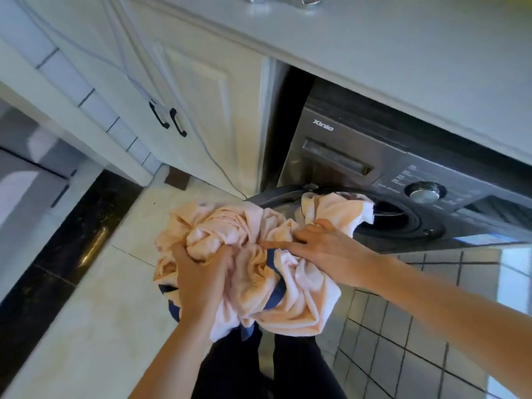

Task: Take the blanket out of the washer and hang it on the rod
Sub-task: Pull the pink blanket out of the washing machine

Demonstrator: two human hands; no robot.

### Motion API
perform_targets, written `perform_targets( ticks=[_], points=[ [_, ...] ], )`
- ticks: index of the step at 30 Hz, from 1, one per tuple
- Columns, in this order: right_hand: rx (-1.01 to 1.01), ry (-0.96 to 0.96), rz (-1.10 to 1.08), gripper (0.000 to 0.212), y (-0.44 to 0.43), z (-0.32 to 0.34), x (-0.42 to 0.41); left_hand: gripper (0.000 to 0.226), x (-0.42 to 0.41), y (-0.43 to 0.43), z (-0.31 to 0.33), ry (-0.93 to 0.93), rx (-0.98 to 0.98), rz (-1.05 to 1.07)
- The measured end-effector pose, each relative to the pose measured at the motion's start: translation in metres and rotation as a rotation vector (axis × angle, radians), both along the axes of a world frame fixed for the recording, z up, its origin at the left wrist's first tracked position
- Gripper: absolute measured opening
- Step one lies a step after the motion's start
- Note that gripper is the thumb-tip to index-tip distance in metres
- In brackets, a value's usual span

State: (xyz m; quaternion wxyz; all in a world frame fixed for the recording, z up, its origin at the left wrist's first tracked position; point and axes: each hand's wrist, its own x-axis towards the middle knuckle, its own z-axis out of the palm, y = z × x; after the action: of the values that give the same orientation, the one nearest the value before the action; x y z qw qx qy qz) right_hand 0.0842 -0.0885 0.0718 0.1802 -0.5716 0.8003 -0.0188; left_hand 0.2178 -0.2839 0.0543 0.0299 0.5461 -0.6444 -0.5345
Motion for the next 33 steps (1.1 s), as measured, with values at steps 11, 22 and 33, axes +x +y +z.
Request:
perform_targets(
  ticks=[11, 22, 33],
  points=[
    [-0.065, 0.151, -0.018, 0.063, -0.011, 0.032, 0.012, 0.076, 0.004, -0.020, 0.035, 0.193, -0.022, -0.125],
    [-0.135, 0.215, -0.061, 0.055, -0.022, 0.055, 0.037, 0.097, 0.005, -0.018, 0.045, 0.197, 0.012, -0.206],
    [-0.103, 0.291, -0.258, 0.058, -0.055, 0.086, 0.078, 0.079, 0.004, -0.083, 0.055, 0.316, -0.024, -0.364]
  ],
)
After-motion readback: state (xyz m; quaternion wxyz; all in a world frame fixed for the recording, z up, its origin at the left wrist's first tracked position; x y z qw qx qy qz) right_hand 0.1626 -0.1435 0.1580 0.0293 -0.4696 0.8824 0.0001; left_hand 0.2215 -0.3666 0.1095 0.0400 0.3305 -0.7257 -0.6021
